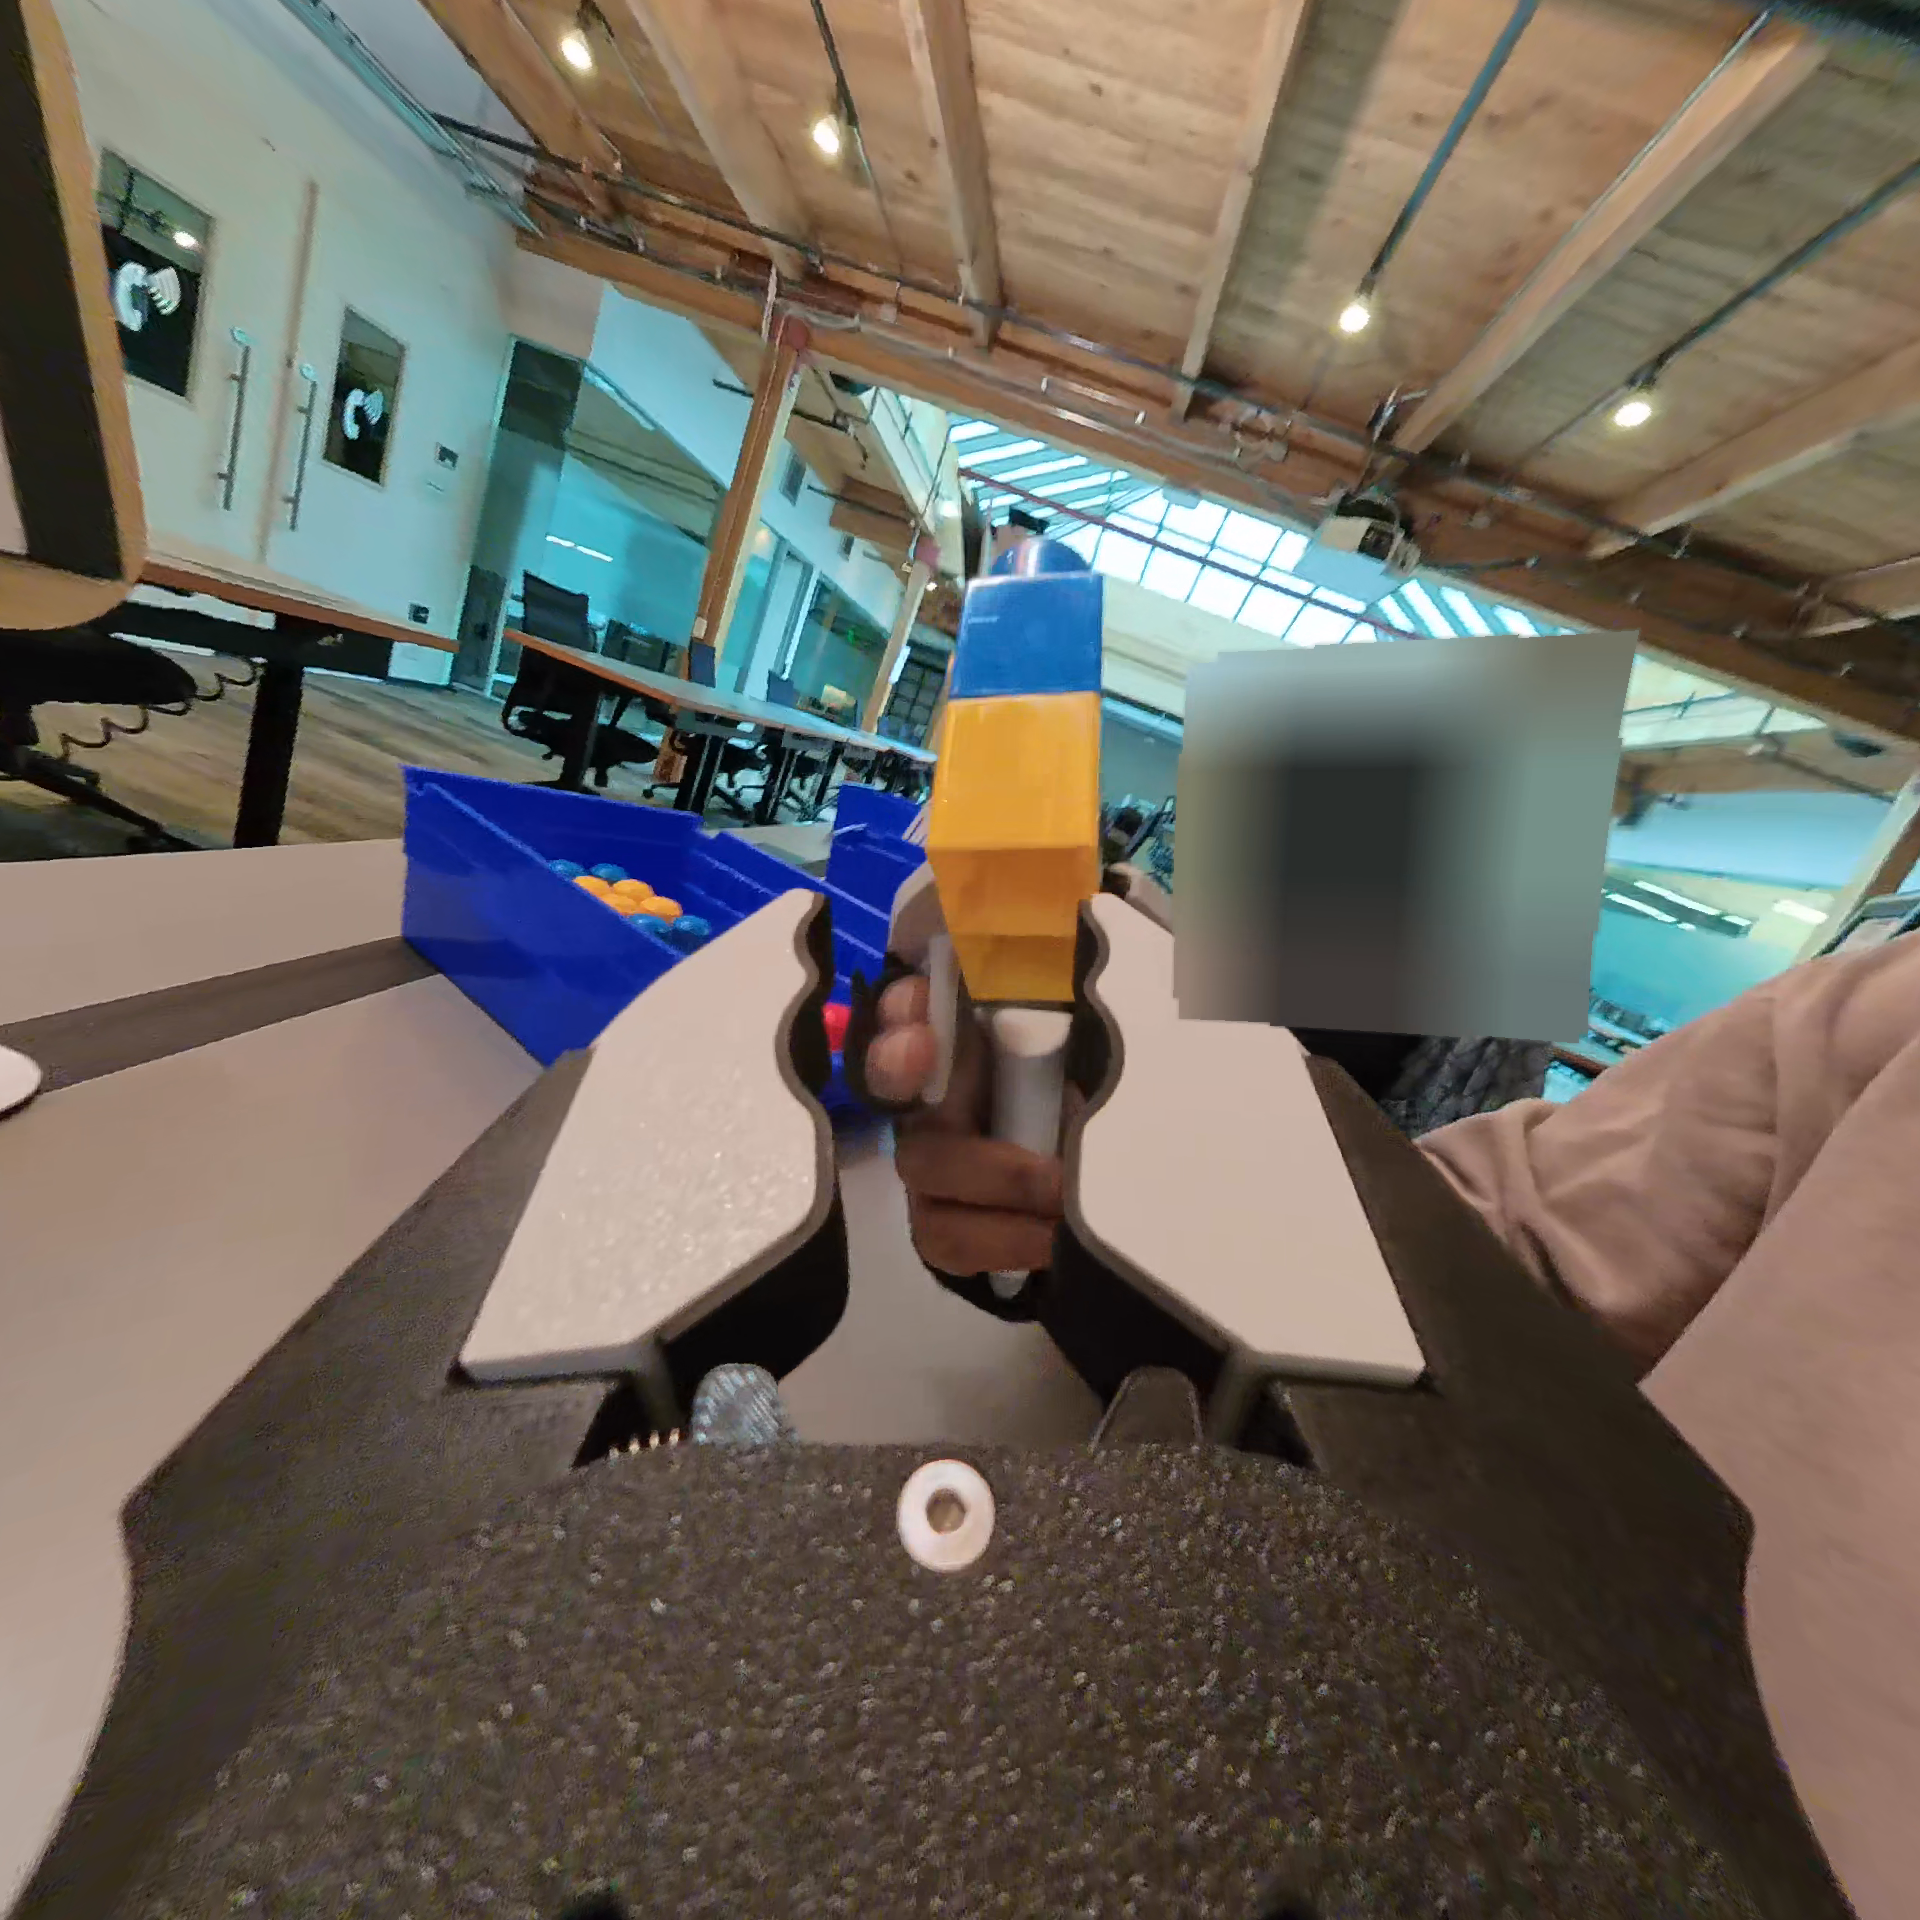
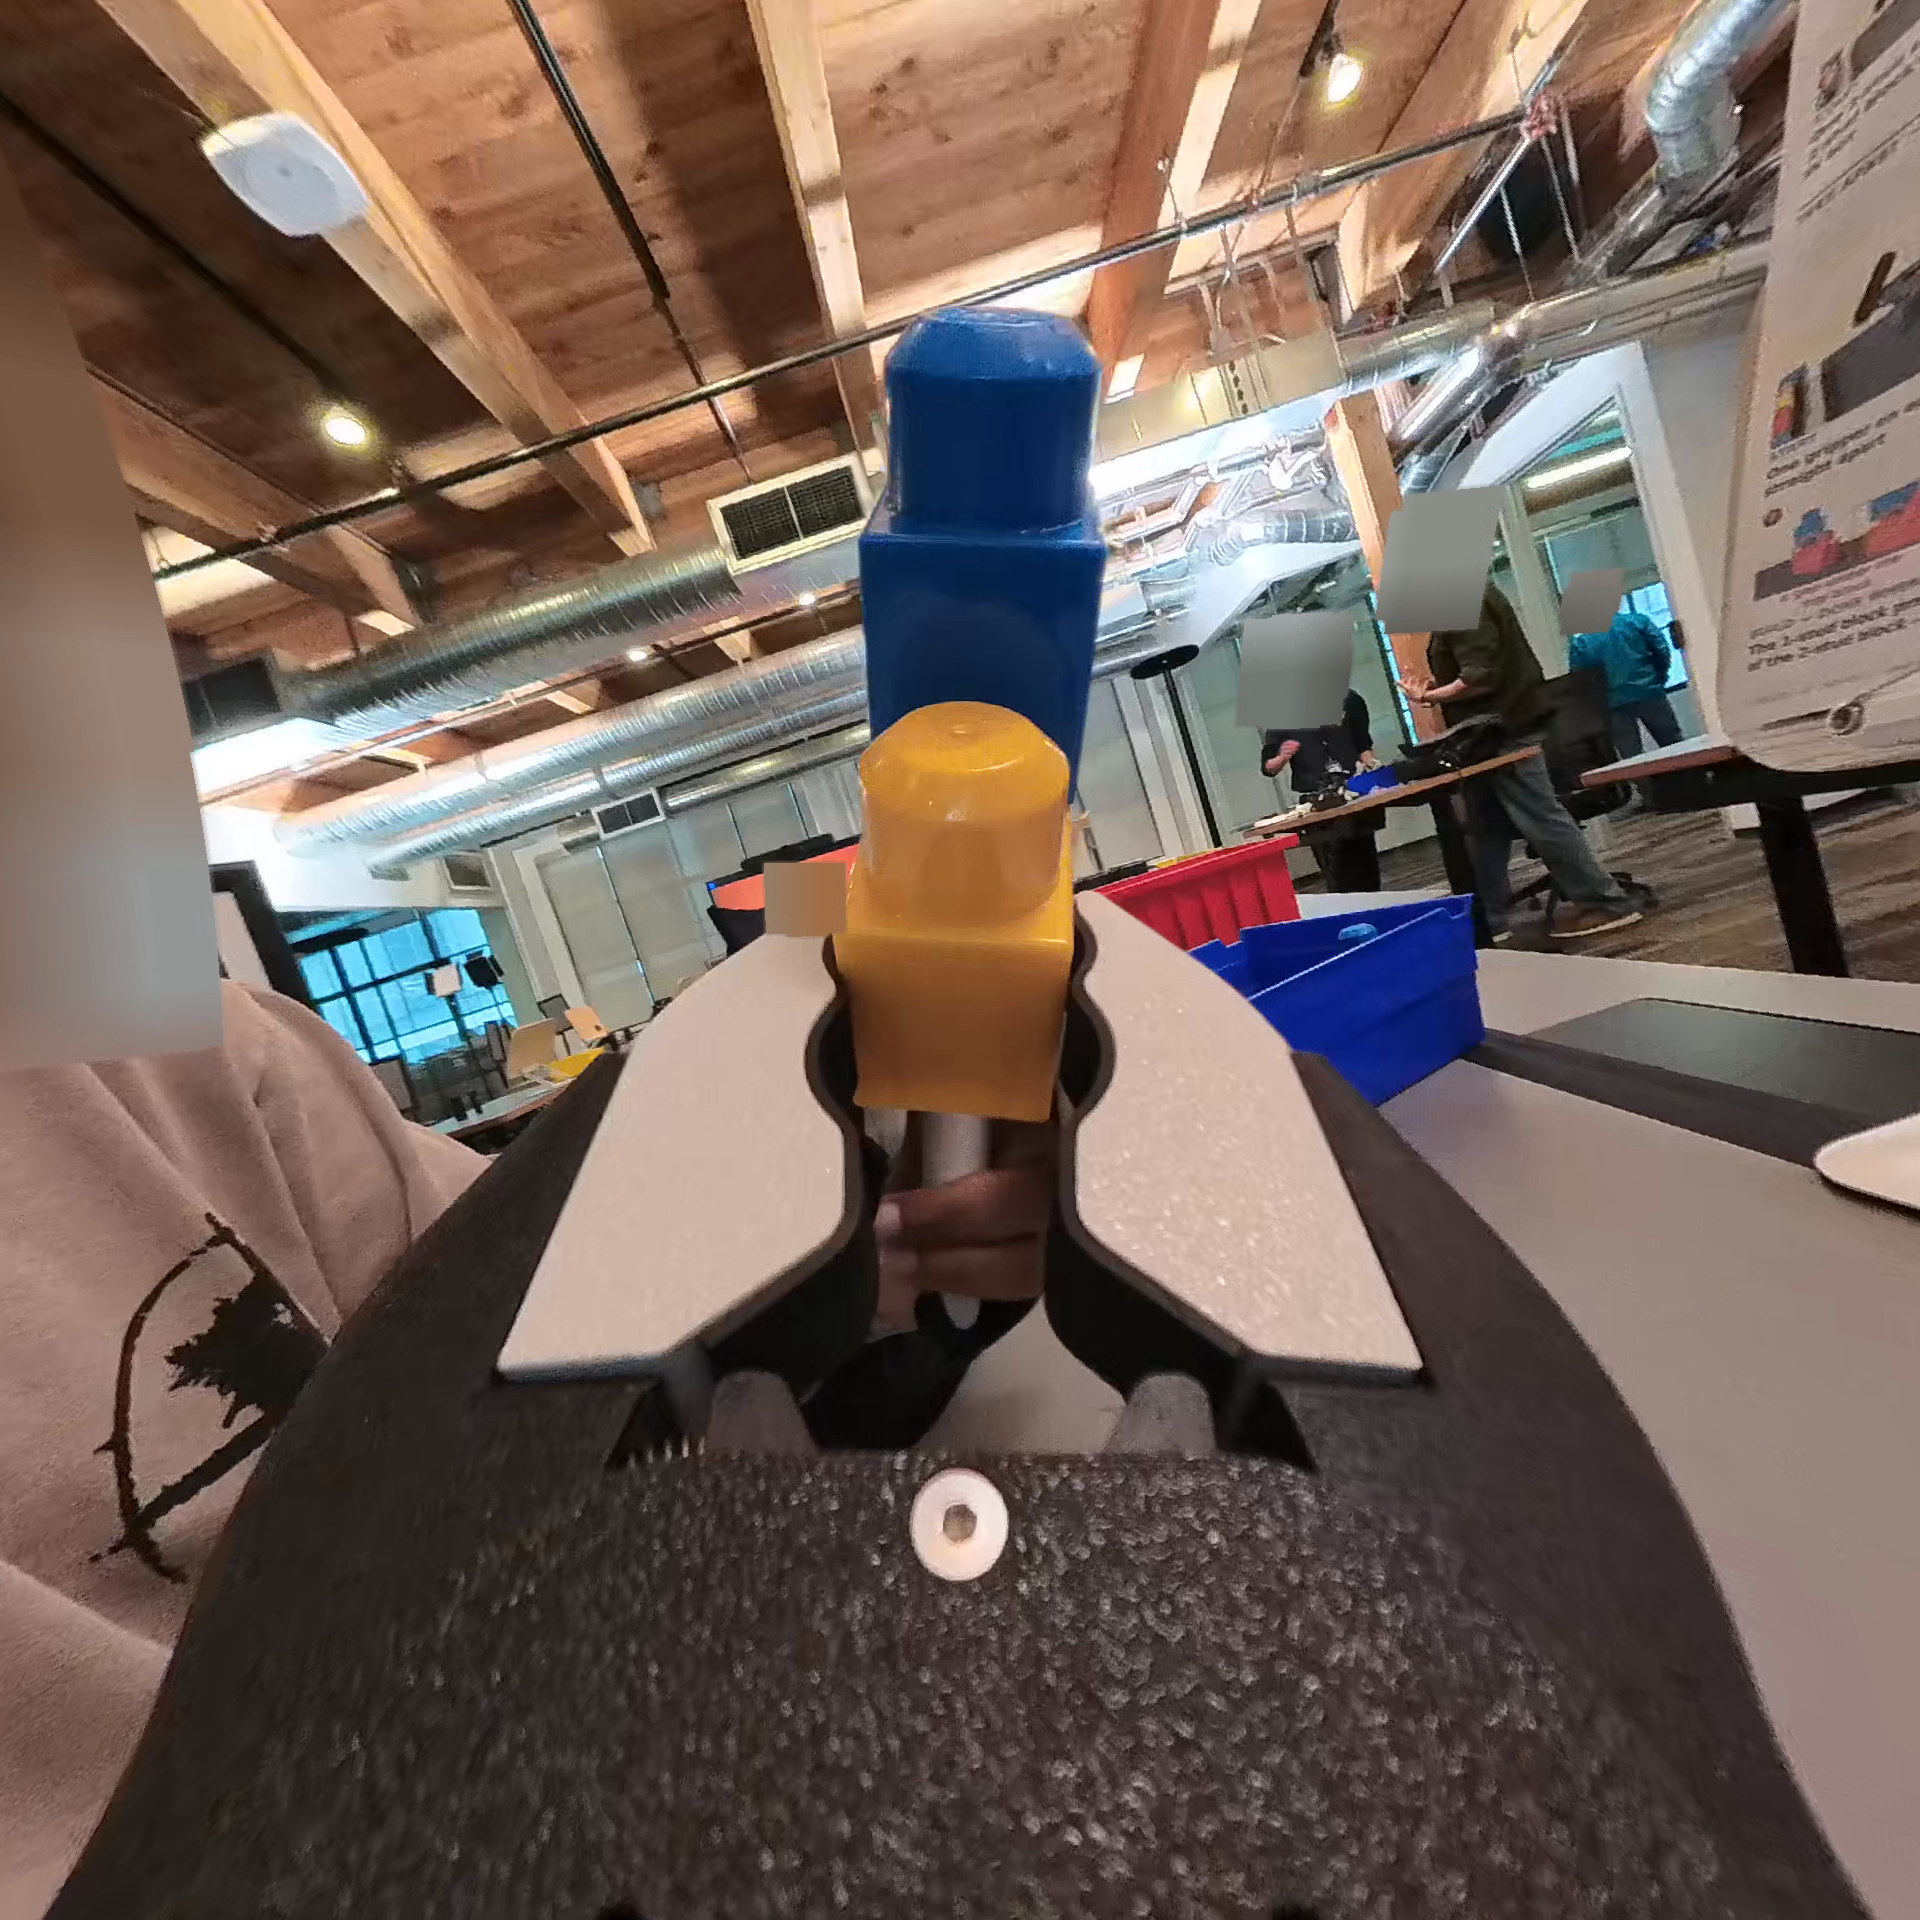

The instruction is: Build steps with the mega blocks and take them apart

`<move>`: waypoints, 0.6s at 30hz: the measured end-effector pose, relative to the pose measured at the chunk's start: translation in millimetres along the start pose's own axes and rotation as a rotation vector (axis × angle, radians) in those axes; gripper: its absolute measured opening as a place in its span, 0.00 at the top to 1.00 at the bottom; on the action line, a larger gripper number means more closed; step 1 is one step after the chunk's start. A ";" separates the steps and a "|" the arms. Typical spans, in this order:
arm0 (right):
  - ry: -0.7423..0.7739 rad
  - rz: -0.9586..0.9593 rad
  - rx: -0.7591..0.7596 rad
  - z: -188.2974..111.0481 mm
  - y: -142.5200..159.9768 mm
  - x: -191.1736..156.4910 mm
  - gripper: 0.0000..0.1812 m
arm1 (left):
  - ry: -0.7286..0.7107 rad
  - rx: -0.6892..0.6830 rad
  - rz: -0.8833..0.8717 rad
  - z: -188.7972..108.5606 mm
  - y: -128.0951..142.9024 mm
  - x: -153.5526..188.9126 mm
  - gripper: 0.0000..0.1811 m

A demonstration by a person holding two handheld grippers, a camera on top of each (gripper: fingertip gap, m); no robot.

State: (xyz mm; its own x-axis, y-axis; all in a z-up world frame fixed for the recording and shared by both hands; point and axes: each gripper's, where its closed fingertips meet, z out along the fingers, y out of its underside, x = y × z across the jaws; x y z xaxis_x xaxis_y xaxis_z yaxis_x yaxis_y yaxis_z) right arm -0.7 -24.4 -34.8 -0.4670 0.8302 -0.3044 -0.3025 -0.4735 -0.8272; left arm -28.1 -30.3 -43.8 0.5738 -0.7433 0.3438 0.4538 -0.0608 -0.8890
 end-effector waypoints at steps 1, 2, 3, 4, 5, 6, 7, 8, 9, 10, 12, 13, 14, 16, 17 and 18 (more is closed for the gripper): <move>-0.008 0.008 -0.002 0.4 1.6 -0.5 0.80 | 0.019 0.010 -0.007 0.2 -1.9 2.8 0.75; -0.023 0.018 -0.007 1.2 3.8 -1.9 0.80 | 0.039 0.010 -0.006 1.1 -2.4 6.7 0.74; -0.032 0.022 -0.017 2.4 6.7 -2.8 0.80 | 0.054 -0.001 0.001 2.7 -0.9 10.4 0.72; -0.033 0.017 -0.027 3.6 9.7 -3.0 0.80 | 0.065 -0.017 0.012 4.7 1.8 13.8 0.71; -0.038 0.014 -0.040 5.1 13.1 -3.9 0.80 | 0.077 -0.029 0.022 6.8 4.1 17.4 0.71; -0.043 0.011 -0.055 6.4 16.8 -4.8 0.80 | 0.085 -0.035 0.027 8.8 5.6 20.2 0.72; -0.051 0.008 -0.073 7.9 21.4 -6.0 0.80 | 0.084 -0.040 0.032 10.5 6.6 21.4 0.75; -0.062 0.006 -0.096 9.5 27.0 -7.8 0.80 | 0.077 -0.046 0.039 11.1 7.5 21.0 0.79; -0.072 0.005 -0.104 10.9 30.6 -9.9 0.80 | 0.077 -0.053 0.037 10.6 7.9 20.7 0.79; -0.071 0.008 -0.100 11.5 31.4 -9.7 0.80 | 0.078 -0.072 0.024 9.1 9.0 20.0 0.80; -0.065 0.007 -0.159 11.9 37.5 -8.0 0.80 | 0.071 -0.111 0.037 5.0 11.1 18.4 0.80; -0.060 0.004 -0.213 11.3 42.1 -6.9 0.80 | 0.069 -0.126 0.061 2.3 10.9 18.2 0.80; -0.057 -0.008 -0.269 9.1 44.8 -6.0 0.80 | 0.070 -0.139 0.078 -1.0 9.1 17.8 0.80; -0.019 -0.085 -0.349 1.6 39.4 0.1 0.74 | 0.069 -0.168 0.119 -9.2 3.6 14.4 0.80; -0.002 -0.136 -0.383 -3.2 33.2 2.5 0.73 | 0.062 -0.209 0.153 -13.6 5.0 11.1 0.80; 0.013 -0.179 -0.409 -7.7 25.3 4.2 0.73 | 0.039 -0.253 0.199 -18.2 8.0 5.4 0.80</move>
State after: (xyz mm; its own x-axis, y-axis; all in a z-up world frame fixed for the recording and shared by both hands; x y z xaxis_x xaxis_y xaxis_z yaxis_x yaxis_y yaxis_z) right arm -3.9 -30.6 -60.6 -0.4259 0.8934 -0.1428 -0.0233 -0.1686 -0.9854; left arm -33.7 -46.9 -54.5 0.6059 -0.7816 0.1481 0.1489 -0.0714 -0.9863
